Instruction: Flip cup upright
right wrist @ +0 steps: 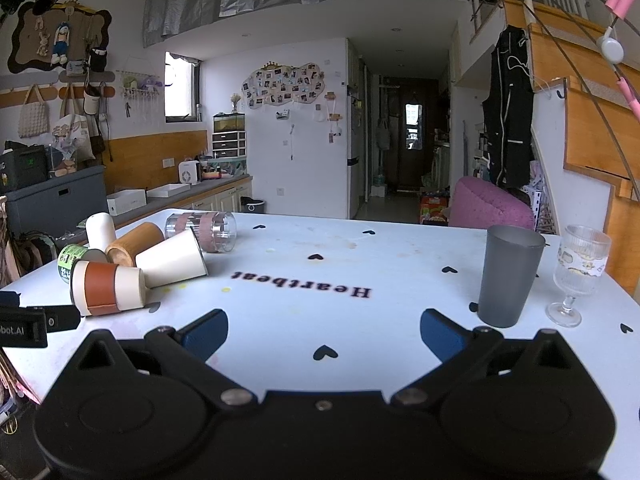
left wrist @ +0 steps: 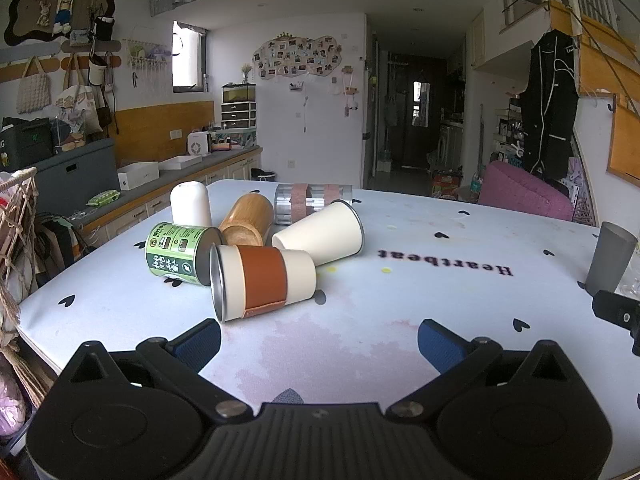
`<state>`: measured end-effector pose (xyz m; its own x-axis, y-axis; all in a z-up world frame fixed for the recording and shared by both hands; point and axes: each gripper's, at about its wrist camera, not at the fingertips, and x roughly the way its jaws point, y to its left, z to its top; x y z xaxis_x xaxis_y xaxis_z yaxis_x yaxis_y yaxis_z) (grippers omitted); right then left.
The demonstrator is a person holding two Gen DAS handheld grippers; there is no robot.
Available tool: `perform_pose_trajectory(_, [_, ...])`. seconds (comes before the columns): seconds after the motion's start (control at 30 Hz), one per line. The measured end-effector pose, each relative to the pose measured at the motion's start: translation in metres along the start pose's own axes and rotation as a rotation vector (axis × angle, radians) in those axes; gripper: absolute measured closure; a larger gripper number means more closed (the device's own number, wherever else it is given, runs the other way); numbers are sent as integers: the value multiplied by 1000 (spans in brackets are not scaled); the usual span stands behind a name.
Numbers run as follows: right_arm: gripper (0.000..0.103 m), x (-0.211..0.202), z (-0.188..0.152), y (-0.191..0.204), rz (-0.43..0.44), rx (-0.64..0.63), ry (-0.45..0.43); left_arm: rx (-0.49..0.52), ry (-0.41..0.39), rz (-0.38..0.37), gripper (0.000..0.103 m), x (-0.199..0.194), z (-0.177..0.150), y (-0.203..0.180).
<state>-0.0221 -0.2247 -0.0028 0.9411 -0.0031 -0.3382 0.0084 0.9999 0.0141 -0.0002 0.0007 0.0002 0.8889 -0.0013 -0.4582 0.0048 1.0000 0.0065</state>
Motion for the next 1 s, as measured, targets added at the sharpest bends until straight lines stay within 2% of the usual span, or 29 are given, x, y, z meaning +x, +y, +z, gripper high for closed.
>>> perform_pose_trajectory(1.0, [0,-1,0,0,1,1,1,-1,3,-1,0,2,-1,4])
